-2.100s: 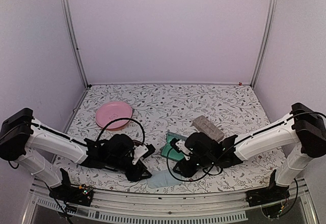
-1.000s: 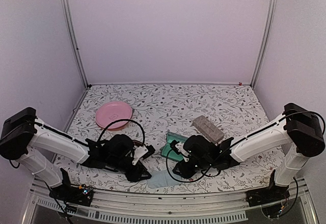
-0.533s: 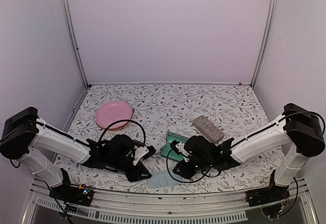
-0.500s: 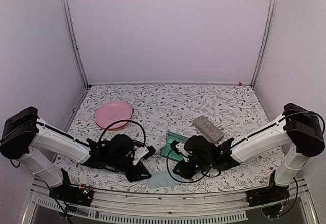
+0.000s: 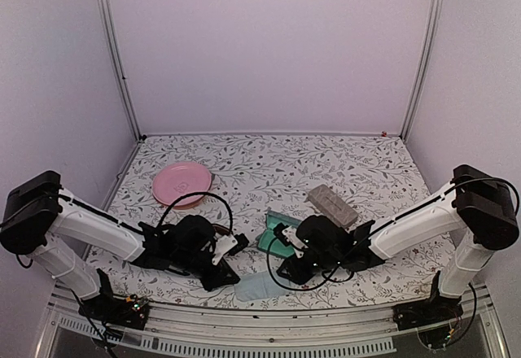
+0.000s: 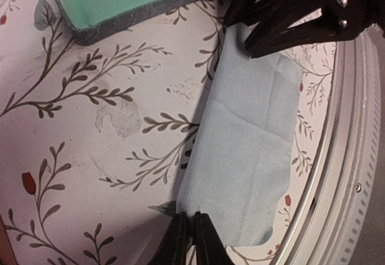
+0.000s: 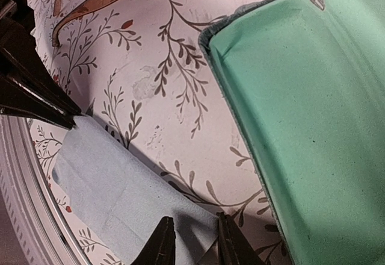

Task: Organize the sunglasses
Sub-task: Pick up the folded cleaning cloth from the center of the board, then place the folded cleaning cloth in the sunglasses case.

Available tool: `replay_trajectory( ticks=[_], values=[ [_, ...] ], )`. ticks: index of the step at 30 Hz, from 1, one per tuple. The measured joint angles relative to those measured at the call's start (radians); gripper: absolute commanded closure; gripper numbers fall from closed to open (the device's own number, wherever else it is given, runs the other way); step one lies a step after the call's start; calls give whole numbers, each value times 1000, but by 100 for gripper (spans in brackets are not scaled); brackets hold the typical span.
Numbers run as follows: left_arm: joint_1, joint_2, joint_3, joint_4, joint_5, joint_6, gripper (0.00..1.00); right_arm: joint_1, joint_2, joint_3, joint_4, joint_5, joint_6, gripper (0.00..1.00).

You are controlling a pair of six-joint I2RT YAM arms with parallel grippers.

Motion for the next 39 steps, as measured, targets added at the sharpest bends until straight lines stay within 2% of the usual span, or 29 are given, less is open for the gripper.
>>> replay_trajectory(
  ticks=[7, 11, 27, 39],
  values=[
    [0, 8, 0, 2, 3, 0, 99, -13, 0, -5, 11, -21, 5, 74],
    [0, 8, 0, 3, 4, 1, 100, -21, 0, -9, 17, -24, 9, 77],
    [1, 12, 3, 4, 6, 1, 100, -31, 0, -16, 19, -47, 22, 100],
    [5, 12, 31, -6, -6, 8, 100, -31, -85, -63, 20, -23, 31, 100]
  ],
)
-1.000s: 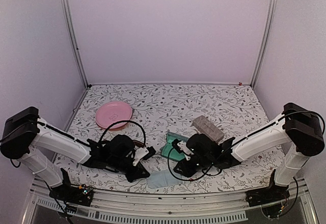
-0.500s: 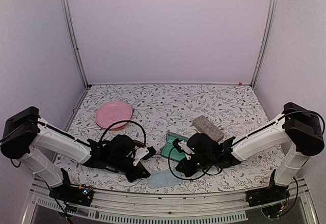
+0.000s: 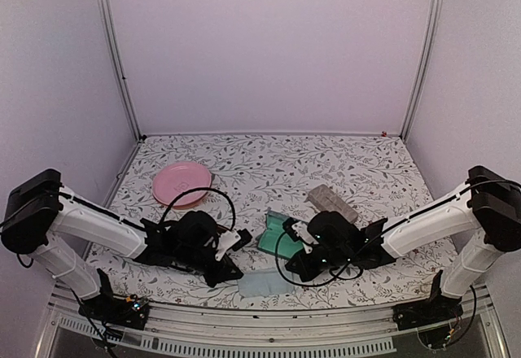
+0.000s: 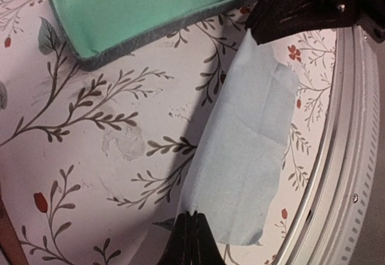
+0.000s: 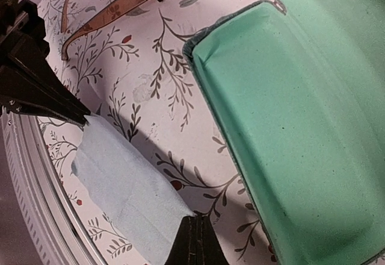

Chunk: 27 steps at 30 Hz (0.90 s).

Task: Organize the sunglasses
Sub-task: Place the folded cleaning cloth in the sunglasses case.

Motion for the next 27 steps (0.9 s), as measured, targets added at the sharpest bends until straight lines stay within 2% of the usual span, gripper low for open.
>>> replay_trajectory(
  ticks=[7, 19, 27],
  values=[
    [20, 17, 81, -13, -1, 27, 100, -5, -53, -28, -2, 40, 33, 100],
    [60, 151, 257, -61, 0, 100, 100, -22, -180, -94, -20, 161, 98, 100],
    [90, 206, 352, -89, -8, 145, 100, -27, -204, -100, -47, 251, 126, 100]
  ],
)
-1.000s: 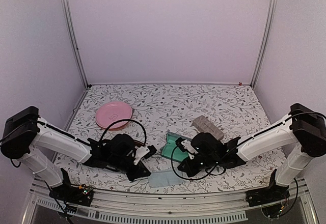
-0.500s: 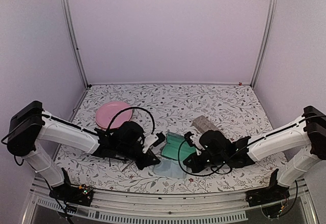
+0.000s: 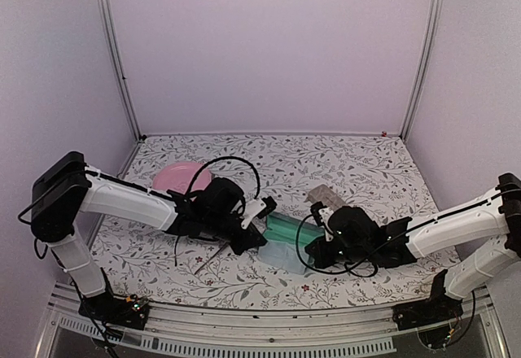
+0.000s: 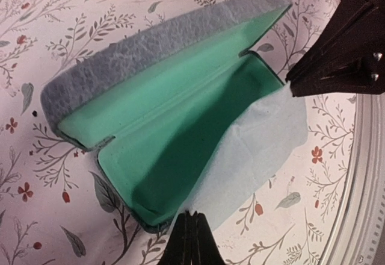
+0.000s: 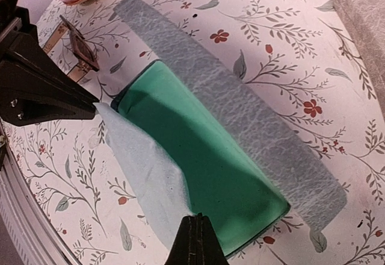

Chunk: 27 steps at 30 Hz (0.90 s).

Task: Organize the sunglasses
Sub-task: Place the folded cleaning cloth in the sunglasses case.

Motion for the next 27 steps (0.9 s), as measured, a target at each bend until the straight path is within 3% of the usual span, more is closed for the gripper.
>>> replay_trajectory(
  ticks=[27],
  values=[
    [18, 82, 105, -6, -75, 32, 100, -10, 15, 28, -34, 134, -9, 100]
  ],
)
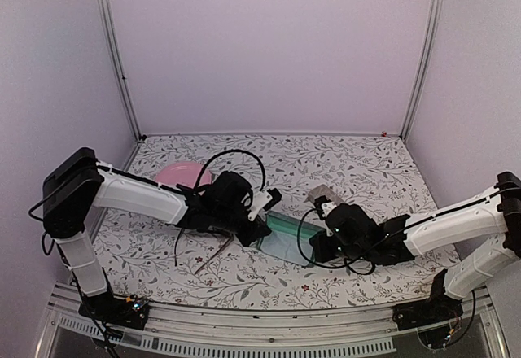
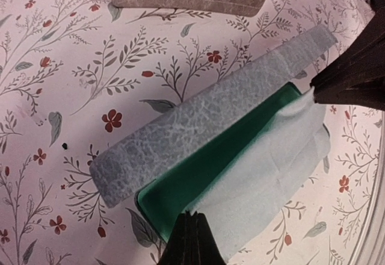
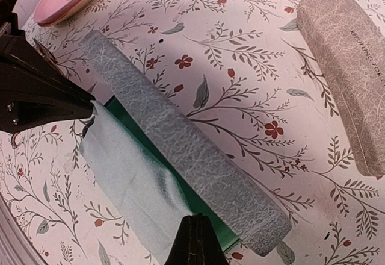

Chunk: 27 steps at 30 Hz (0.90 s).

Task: Organize the sunglasses
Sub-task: Place the folded cleaning cloth in the sunglasses case.

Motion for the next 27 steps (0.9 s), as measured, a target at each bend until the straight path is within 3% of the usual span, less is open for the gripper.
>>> replay_trajectory(
  ticks=[27],
  values=[
    [4, 47, 34, 0, -18, 26, 100, 0, 45, 27, -40, 37, 0, 100]
  ],
)
